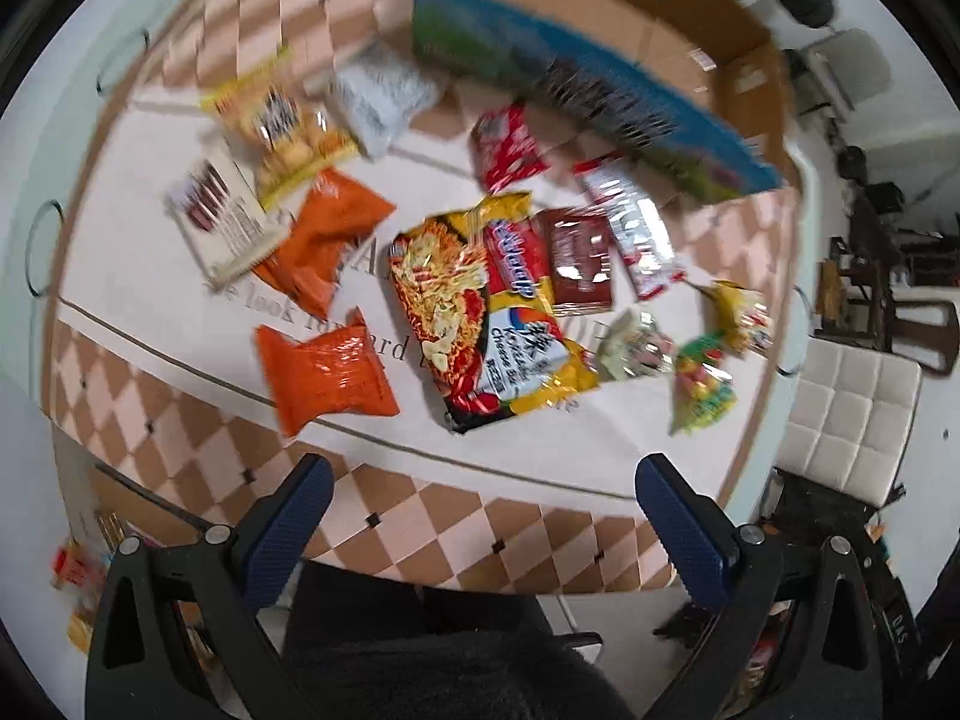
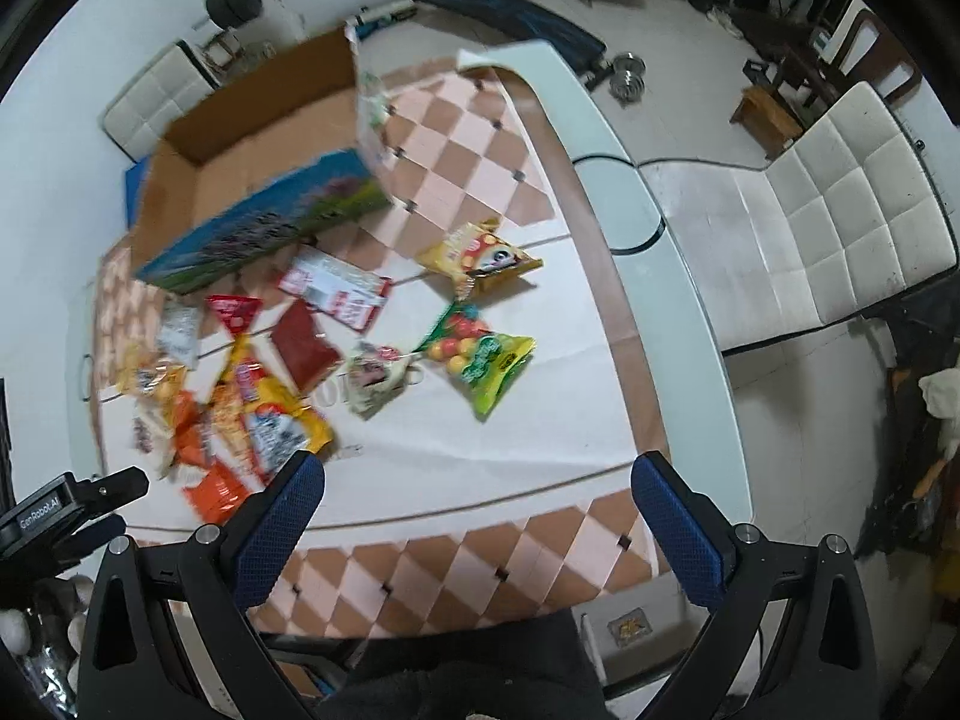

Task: Organize snacks
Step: 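Grasp the yellow Mie Sedaap pack with left tool while right tool grasps the candy bag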

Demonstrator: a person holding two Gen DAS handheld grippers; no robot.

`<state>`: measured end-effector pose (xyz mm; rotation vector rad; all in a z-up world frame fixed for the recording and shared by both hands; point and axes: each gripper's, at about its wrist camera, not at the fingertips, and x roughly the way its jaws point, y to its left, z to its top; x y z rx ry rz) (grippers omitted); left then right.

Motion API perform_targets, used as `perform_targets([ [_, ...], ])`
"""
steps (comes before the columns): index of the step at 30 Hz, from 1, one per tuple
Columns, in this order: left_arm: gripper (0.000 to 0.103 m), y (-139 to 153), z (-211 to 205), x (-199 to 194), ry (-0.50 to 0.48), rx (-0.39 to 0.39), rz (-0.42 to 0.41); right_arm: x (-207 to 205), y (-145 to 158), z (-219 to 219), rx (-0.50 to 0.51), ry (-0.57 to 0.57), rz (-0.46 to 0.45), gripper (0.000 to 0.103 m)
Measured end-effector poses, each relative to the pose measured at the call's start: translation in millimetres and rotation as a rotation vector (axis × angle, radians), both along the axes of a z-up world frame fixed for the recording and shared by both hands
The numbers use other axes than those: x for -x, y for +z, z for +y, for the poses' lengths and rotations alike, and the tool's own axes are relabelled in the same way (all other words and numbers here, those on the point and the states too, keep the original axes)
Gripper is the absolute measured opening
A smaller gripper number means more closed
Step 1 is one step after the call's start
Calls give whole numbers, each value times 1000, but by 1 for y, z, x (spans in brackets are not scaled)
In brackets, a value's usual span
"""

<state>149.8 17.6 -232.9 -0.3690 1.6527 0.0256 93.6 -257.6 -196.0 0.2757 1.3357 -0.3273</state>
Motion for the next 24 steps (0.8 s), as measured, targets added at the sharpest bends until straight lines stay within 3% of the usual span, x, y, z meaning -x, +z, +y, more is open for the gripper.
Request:
perform_targets([
  [5,103,-61,-4,-28,49,33,97,-40,-51,-16,26,86,88,103],
  [13,103,-134,-7,-53,133,26,218,-87,-125,-14,85,280,238,103],
  [18,103,-159,-9,-58,160,20,236,-103,-159,-6,114,399,314,103],
  [20,96,-163,-9,-60,158,-4,216,-108,-169,-3,130,431,328,103],
  [24,88,-162,-17,-64,55,-62,149,-118,-184,-5,140,460,333,99],
])
